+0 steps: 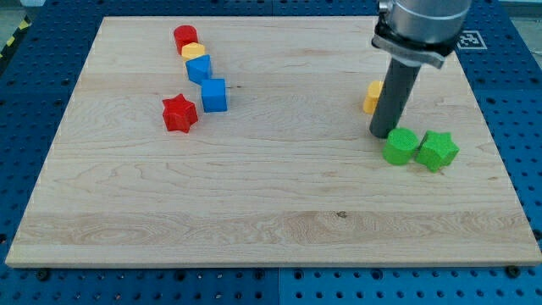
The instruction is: Push the yellow heart left and down
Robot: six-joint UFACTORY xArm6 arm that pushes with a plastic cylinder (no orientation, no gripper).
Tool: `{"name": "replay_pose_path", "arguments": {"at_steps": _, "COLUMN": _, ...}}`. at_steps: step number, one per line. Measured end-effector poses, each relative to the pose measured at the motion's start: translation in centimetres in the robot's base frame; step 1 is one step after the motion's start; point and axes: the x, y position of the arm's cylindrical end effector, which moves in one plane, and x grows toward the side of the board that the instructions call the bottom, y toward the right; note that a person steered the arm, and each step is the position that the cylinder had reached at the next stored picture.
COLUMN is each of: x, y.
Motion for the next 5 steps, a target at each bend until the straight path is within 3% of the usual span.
{"name": "replay_pose_path", "arguments": {"at_steps": 2, "x": 0.6, "y": 2.3}}
{"name": "replay_pose_path", "arguments": {"at_steps": 3, "x": -1.7, "y": 2.3}}
{"name": "replay_pose_path", "arguments": {"at_steps": 5, "x": -3.5, "y": 7.8}}
